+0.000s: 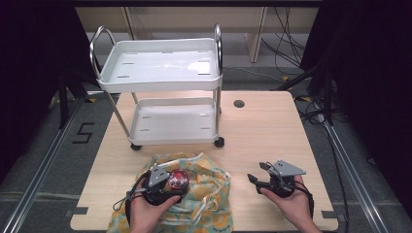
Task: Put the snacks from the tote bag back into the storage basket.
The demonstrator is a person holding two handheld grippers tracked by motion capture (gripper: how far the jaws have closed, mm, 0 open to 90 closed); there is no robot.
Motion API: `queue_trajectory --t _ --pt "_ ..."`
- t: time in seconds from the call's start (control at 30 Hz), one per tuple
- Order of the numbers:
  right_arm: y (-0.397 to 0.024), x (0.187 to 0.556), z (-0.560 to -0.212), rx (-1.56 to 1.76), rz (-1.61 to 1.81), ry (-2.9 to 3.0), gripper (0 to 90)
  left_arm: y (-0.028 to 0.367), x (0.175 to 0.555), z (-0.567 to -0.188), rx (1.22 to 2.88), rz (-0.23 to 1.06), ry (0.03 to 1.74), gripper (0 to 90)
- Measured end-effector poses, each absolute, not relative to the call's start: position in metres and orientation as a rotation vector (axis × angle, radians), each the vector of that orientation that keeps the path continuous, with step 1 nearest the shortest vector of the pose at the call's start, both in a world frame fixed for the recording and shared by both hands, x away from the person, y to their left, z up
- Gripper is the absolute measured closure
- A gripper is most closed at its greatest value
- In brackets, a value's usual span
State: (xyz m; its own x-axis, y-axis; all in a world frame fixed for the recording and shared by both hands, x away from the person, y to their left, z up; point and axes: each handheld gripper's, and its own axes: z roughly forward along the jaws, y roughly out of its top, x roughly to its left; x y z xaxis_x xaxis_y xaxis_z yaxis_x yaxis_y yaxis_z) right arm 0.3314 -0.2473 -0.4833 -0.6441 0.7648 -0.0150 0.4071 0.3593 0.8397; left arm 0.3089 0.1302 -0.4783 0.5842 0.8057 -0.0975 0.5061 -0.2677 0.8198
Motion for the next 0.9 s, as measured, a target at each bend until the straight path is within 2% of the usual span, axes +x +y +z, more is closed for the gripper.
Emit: queue_trajectory --t 0.3,0.33,0.37,0.5,0.67,0.87,0.9 --pt "-0.248 0.332 -0.484 1.013 1.196 2.228 37.2 0.123 0.315 -0.479 1.973 0.453 1.013 17.8" --pt "-0.248 0.332 -0.484 1.004 1.191 2.228 37.2 0.125 0.315 -0.478 2.044 0.47 0.985 15.7" --pt "-0.248 0.332 -0.484 1.0 1.19 2.227 37.1 0.122 0.315 -0.48 1.994 0.459 1.003 14.7" --pt "-0.247 0.332 -0.485 1.034 1.19 2.235 37.1 0.12 0.316 -0.48 1.998 0.471 1.007 13.6" --pt "-0.247 0.331 -0.485 1.036 1.192 2.234 37.1 0.121 0.312 -0.481 1.959 0.473 1.056 16.4" --pt "-0.249 0.333 -0.483 1.01 1.189 2.232 37.1 0.128 0.304 -0.476 1.946 0.478 1.02 14.9" --pt "-0.249 0.332 -0.483 1.021 1.195 2.225 37.0 0.131 0.301 -0.471 1.945 0.446 1.018 14.7"
